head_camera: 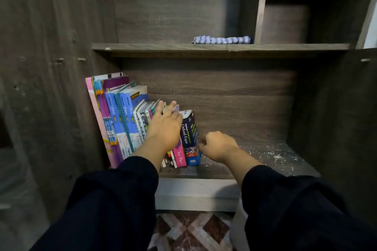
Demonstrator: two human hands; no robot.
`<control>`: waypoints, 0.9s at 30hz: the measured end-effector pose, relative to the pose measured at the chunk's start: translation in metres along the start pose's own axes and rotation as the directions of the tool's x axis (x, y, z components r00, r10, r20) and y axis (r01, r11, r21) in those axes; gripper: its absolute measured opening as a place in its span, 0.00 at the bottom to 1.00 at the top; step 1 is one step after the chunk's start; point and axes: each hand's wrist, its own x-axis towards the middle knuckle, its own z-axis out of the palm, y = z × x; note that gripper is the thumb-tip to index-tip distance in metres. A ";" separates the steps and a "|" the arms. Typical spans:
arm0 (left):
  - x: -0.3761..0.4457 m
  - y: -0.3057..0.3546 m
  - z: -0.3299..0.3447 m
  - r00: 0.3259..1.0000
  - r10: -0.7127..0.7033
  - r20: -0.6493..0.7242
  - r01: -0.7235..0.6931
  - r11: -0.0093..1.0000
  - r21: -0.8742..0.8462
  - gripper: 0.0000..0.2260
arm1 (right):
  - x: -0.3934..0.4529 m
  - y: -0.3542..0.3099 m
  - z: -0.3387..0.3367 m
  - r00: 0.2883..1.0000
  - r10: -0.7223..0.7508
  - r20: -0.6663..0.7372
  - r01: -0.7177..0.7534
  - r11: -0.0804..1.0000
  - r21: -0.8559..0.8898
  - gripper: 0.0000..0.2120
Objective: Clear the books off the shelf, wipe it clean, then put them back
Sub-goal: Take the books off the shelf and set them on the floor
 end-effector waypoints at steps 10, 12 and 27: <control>0.032 0.020 0.007 0.999 -0.017 -0.031 0.017 1.000 -0.002 0.24 | 0.020 0.014 0.006 0.999 0.014 -0.033 -0.015 0.999 -0.037 0.14; 0.029 0.029 0.005 0.995 -0.043 -0.091 0.040 0.998 -0.045 0.24 | 0.017 0.019 0.007 0.999 0.027 -0.031 -0.028 0.999 -0.034 0.14; -0.026 0.041 -0.012 0.852 -0.404 0.333 0.389 0.062 -0.919 0.13 | -0.049 0.064 0.056 0.903 0.273 0.331 -0.419 0.388 0.821 0.26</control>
